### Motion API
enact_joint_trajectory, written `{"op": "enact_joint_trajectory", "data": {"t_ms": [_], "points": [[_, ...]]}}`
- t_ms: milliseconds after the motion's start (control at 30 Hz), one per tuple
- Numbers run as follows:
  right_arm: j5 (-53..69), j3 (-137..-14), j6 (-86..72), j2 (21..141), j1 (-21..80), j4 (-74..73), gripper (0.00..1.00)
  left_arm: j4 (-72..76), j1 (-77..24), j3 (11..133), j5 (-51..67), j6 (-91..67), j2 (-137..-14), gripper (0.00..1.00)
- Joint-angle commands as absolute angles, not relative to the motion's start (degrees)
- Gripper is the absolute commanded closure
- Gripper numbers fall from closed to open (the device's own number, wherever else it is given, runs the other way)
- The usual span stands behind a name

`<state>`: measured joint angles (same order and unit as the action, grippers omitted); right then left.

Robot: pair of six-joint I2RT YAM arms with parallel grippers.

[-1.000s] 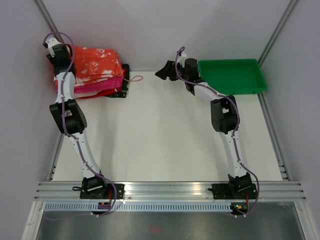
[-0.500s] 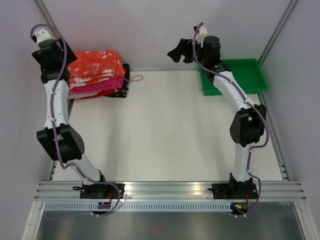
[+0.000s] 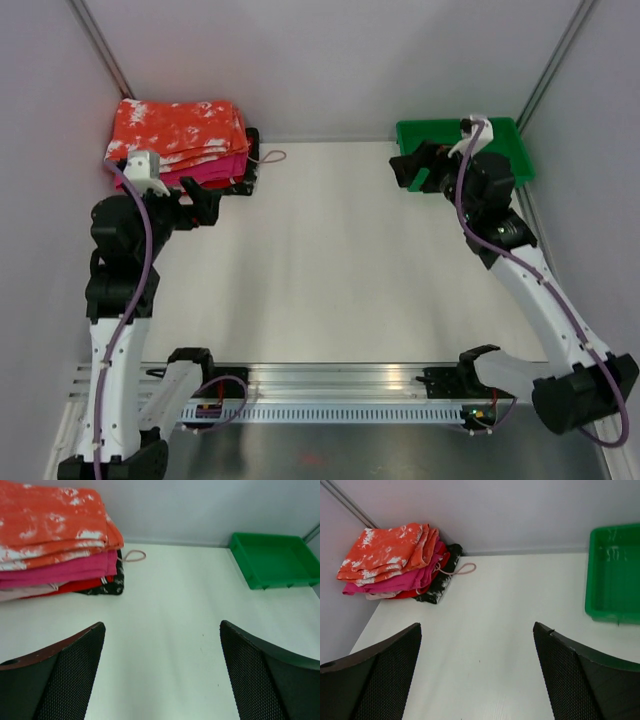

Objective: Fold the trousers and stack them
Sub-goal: Neatly place the folded trousers to the corner

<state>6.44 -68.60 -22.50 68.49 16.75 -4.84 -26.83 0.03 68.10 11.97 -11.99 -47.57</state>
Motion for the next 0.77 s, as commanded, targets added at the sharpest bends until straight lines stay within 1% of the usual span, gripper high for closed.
{"op": "enact_joint_trajectory", "data": {"t_ms": [0,33,67,133,200,233,300,433,567,733], "points": [[1.5,-58.2,-26.7,59.7,16.7,-5.2,0.02,-29.6,-1.5,61.5,9.9,-13.4,-39.2,0.00],[0.4,-53.4,-27.3,55.2,16.8,-5.2,0.02,-28.5,-1.5,57.5,11.4,-12.9,-36.4,0.00],[-0.6,-51.2,-27.6,53.1,16.8,-5.4,0.02,-27.9,-1.5,55.7,11.4,-13.5,-31.1,0.00],[-3.6,-45.8,-28.2,46.5,16.8,-6.7,0.02,-27.1,-1.5,50.7,9.9,-15.2,-25.9,0.00],[-5.4,-42.8,-28.1,42.4,16.8,-7.7,0.02,-27.3,-1.5,48.2,10.1,-15.8,-20.2,0.00],[-6.8,-40.3,-28.3,38.7,16.8,-7.9,0.02,-27.8,-1.5,46.3,9.8,-15.9,-18.6,0.00],[-7.6,-38.2,-28.2,35.4,16.8,-8.5,0.02,-28.3,-1.5,45.0,9.5,-16.8,-16.2,0.00],[-8.6,-32.5,-30.1,29.1,16.8,-7.7,0.02,-28.5,-1.5,41.7,8.2,-18.1,-15.4,0.00],[-8.4,-29.9,-31.1,27.7,16.8,-7.9,0.02,-28.1,-1.5,39.6,9.4,-18.6,-15.4,0.00],[-9.6,-30.1,-30.0,28.4,16.8,-8.3,0.02,-29.4,-1.5,40.5,8.9,-17.9,-15.3,0.00]]}}
